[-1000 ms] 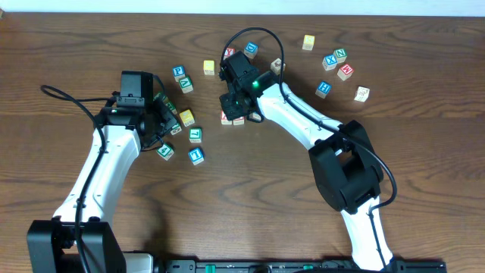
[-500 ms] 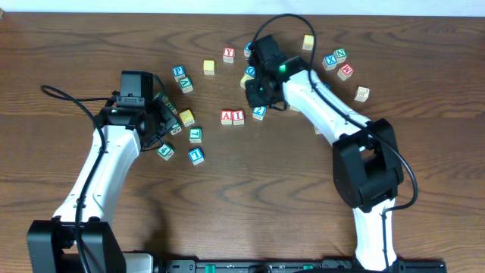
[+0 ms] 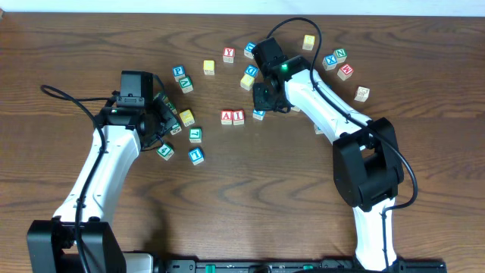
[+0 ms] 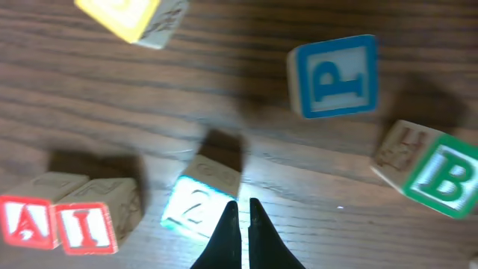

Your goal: Spell out AI2

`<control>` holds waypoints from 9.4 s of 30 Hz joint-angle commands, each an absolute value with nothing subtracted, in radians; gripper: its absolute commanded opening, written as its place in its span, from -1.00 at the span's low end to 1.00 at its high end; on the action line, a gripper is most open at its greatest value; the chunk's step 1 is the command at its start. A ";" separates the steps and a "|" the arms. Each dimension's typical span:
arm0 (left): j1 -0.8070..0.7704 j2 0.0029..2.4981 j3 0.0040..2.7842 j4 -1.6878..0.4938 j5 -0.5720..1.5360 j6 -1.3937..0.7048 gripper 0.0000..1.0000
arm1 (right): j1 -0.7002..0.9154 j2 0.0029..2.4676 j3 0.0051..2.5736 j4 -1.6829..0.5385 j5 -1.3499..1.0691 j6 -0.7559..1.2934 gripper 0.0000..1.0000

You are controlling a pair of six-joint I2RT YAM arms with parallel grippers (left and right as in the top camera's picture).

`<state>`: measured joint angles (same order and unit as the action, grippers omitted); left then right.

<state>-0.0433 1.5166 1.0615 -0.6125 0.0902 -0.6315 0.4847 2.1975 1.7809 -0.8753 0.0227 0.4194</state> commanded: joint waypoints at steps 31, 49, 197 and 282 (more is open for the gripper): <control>-0.047 1.516 1.051 -0.612 0.073 -0.629 -0.85 | 0.526 2.306 1.782 -0.786 -0.060 0.358 -0.98; -0.047 1.516 1.051 -0.611 0.073 -0.625 -0.85 | 0.526 2.303 1.792 -0.793 -0.059 0.396 -0.98; -0.283 1.914 1.114 -0.218 0.360 -0.347 -0.85 | 0.378 2.281 2.014 -1.036 -0.193 0.231 -0.97; -0.280 1.849 1.114 -0.292 0.261 -0.492 -0.85 | 0.430 2.284 1.846 -0.949 -0.136 0.366 -0.98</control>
